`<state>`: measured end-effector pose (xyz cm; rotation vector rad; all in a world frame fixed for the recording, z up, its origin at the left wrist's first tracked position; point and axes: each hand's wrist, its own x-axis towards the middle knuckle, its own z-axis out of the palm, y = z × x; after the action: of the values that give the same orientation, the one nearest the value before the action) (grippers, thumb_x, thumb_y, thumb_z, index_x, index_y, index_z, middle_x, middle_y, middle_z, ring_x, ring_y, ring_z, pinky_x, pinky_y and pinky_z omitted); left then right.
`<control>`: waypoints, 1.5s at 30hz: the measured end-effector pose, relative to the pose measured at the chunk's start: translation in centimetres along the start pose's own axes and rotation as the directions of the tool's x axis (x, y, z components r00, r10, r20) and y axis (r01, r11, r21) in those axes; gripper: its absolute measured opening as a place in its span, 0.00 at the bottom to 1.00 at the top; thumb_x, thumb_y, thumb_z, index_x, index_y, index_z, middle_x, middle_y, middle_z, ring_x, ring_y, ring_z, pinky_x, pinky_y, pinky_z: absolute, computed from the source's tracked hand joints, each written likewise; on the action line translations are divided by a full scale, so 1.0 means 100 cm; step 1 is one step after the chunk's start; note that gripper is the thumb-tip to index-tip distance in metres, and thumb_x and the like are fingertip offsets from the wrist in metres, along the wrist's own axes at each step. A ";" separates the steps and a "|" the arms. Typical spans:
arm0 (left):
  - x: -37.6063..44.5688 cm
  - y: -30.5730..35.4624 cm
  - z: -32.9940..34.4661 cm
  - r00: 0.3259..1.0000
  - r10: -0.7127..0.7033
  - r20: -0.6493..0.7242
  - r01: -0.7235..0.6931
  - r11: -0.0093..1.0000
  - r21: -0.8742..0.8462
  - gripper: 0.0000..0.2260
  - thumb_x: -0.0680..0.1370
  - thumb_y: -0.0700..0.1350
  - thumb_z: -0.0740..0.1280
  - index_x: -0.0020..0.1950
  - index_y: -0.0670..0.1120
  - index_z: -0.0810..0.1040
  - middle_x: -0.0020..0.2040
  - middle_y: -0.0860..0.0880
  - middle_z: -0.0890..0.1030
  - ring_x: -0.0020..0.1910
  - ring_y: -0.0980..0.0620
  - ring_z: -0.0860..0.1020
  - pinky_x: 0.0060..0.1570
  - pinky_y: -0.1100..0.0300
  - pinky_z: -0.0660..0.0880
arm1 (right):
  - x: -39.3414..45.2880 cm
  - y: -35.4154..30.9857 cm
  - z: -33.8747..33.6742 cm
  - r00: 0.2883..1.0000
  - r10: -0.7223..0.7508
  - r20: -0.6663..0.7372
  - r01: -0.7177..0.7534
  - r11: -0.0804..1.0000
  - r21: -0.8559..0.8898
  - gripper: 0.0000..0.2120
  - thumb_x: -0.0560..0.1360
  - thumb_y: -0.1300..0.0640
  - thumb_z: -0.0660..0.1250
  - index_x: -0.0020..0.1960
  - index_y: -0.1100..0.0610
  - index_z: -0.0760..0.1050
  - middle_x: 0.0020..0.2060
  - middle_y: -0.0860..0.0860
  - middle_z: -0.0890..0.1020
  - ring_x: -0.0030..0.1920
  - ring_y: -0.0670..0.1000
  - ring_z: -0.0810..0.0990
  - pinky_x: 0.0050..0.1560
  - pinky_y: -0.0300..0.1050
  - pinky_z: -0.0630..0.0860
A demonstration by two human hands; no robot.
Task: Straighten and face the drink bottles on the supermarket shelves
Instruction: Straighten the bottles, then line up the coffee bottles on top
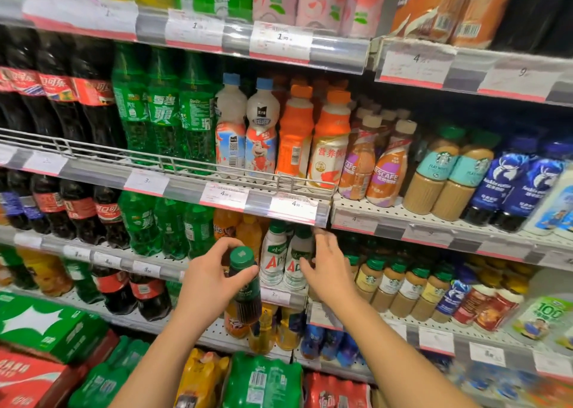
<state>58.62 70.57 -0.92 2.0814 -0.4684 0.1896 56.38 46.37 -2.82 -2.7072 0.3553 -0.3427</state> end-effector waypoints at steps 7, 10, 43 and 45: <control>0.000 0.047 0.040 0.992 0.055 0.110 -0.052 0.998 -0.024 0.14 0.69 0.56 0.78 0.50 0.57 0.77 0.41 0.59 0.83 0.39 0.62 0.81 0.38 0.63 0.78 | -0.072 0.008 -0.039 0.964 -0.149 0.220 0.011 0.849 0.528 0.24 0.70 0.41 0.75 0.65 0.36 0.74 0.58 0.38 0.80 0.55 0.36 0.81 0.55 0.39 0.81; -0.007 0.070 0.060 0.987 0.088 0.137 -0.077 0.993 -0.087 0.13 0.70 0.56 0.78 0.49 0.57 0.77 0.40 0.58 0.83 0.38 0.60 0.80 0.36 0.66 0.76 | -0.088 0.021 -0.046 0.972 -0.117 0.206 0.005 0.880 0.474 0.31 0.68 0.39 0.78 0.67 0.36 0.69 0.56 0.36 0.79 0.56 0.35 0.78 0.57 0.36 0.78; -0.012 0.244 0.120 0.849 0.467 0.246 -0.481 0.877 -0.003 0.18 0.78 0.60 0.67 0.67 0.58 0.75 0.61 0.64 0.79 0.60 0.68 0.74 0.60 0.64 0.73 | -0.169 0.150 -0.169 0.965 0.207 -0.160 -0.097 0.849 0.519 0.23 0.63 0.40 0.77 0.56 0.36 0.74 0.50 0.30 0.82 0.51 0.39 0.83 0.54 0.44 0.82; -0.012 0.248 0.123 0.841 0.482 0.243 -0.499 0.867 0.006 0.17 0.79 0.59 0.67 0.67 0.58 0.75 0.63 0.64 0.78 0.63 0.67 0.72 0.62 0.64 0.70 | -0.172 0.154 -0.177 0.958 0.205 -0.201 -0.080 0.864 0.496 0.24 0.63 0.38 0.76 0.57 0.36 0.74 0.49 0.33 0.82 0.49 0.41 0.83 0.51 0.45 0.83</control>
<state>46.92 48.87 11.74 2.0215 -1.1600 0.2634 32.20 31.52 3.56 -2.1338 0.4681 -0.6378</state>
